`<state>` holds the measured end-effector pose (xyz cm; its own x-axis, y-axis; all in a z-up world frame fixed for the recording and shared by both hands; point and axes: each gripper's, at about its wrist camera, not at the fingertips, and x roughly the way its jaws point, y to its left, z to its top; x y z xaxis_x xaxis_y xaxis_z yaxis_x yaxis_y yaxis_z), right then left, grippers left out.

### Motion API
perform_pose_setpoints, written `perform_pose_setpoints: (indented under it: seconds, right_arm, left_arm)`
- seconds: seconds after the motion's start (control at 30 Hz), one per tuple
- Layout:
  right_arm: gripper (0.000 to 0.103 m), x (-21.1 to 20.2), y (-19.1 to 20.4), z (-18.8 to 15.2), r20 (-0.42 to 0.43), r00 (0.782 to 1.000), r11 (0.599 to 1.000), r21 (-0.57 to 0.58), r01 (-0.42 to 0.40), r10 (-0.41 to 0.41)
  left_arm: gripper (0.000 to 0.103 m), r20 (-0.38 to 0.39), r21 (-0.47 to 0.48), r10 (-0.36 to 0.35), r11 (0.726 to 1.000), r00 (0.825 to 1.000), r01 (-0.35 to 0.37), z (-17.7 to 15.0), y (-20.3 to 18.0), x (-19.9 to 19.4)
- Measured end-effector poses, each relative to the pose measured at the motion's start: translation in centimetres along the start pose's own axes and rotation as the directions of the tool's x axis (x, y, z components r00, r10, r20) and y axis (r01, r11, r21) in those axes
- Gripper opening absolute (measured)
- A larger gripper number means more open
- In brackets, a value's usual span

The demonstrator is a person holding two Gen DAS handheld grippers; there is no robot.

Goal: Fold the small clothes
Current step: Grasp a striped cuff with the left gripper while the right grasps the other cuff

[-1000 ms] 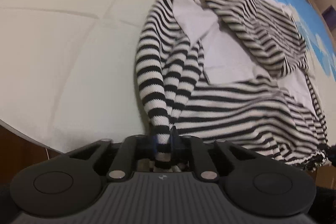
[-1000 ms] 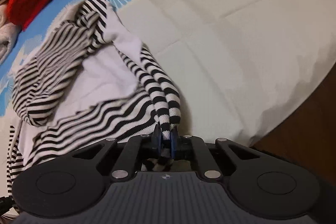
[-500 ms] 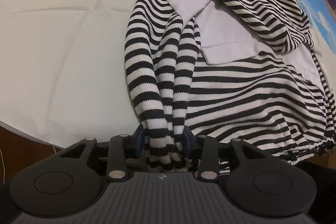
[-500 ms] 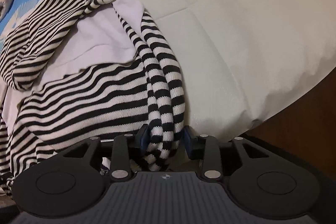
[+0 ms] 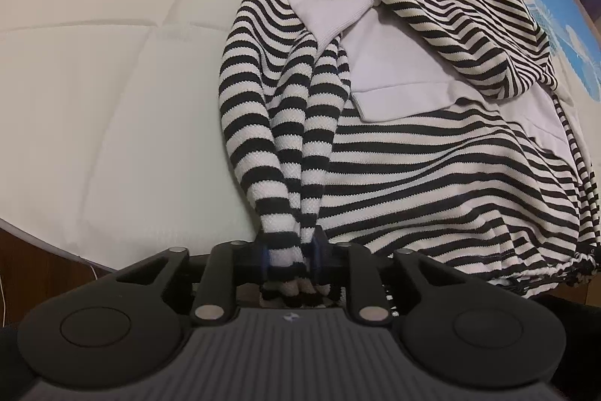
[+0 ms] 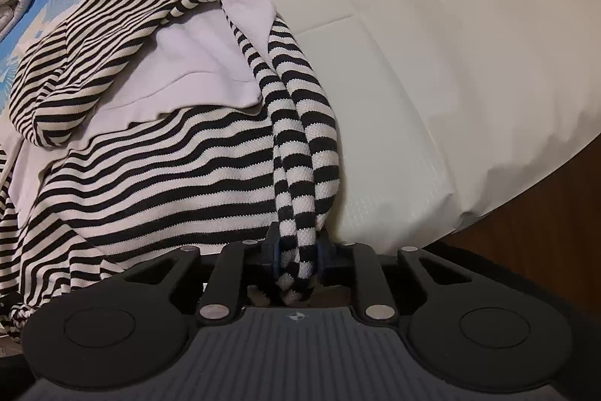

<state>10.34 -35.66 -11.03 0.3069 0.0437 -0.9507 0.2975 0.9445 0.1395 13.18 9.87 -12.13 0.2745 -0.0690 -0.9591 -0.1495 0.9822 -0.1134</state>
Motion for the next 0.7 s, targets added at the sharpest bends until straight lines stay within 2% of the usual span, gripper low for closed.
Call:
perform_pose_setpoints:
  seconds: [0.33,0.53,0.7]
  right_arm:
    - [0.021,0.1,1.0,-0.5,0.035,0.999,0.997,-0.063,0.043,-0.041]
    - [0.021,0.0,1.3,-0.7,0.049,0.998,0.995,-0.086,0.055,-0.05]
    - [0.013,-0.7,1.4,-0.9,0.085,0.996,0.996,-0.082,0.041,-0.034]
  left_arm:
    - [0.023,0.009,0.021,0.009,1.0,1.0,-0.01,-0.1,-0.5,0.2]
    - [0.013,0.025,0.04,-0.002,0.999,1.0,0.001,-0.2,-0.7,-0.1]
    - [0.011,0.06,0.036,-0.02,0.999,0.998,0.018,-0.1,-0.7,-0.8]
